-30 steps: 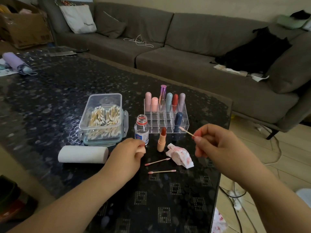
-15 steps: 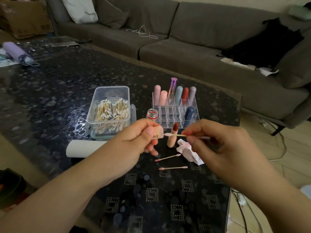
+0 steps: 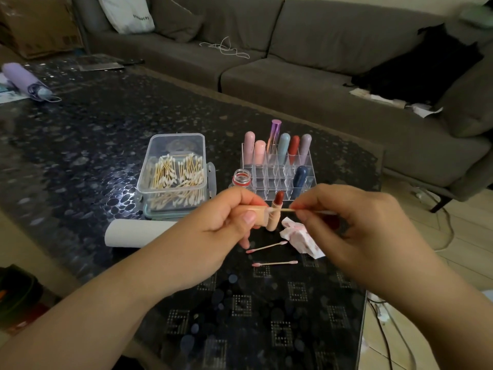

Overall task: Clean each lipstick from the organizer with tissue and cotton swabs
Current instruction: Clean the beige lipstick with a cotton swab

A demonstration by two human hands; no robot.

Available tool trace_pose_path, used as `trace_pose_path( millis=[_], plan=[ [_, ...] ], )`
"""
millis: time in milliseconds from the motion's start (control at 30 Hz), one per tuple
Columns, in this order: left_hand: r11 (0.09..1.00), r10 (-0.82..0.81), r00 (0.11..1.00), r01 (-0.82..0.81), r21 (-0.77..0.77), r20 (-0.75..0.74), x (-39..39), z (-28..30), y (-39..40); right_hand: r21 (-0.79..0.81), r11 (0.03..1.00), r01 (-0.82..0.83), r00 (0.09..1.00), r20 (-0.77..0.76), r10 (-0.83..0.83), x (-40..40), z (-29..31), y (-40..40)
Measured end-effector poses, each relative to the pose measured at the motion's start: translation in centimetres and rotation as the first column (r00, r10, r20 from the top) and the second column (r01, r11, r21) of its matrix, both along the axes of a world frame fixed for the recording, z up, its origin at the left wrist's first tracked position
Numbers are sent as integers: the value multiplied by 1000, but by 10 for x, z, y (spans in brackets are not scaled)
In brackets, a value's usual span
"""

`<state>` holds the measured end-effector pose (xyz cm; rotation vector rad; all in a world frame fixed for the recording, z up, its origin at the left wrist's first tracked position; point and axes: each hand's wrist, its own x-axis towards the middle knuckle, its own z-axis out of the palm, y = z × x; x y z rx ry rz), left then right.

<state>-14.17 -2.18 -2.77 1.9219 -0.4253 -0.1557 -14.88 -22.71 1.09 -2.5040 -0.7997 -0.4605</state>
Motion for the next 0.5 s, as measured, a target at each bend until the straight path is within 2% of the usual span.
trace_pose_path(
  millis=[133, 267, 400, 500],
  plan=[
    [999, -13, 1000, 13, -29, 6, -1, 2, 0, -3, 998, -64, 995, -78, 64, -2, 0, 0],
    [999, -9, 1000, 10, -49, 10, -1, 4, -2, 7, 1000, 9, 998, -58, -9, 0, -1, -2],
    [995, -14, 1000, 14, -97, 6, 0, 3, -3, 12, 999, -45, 986, -158, 47, -1, -2, -3],
    [991, -23, 1000, 22, -132, -8, 0, 3, -4, 15, 1000, -18, 995, -100, 19, 1, -2, -4]
  ],
)
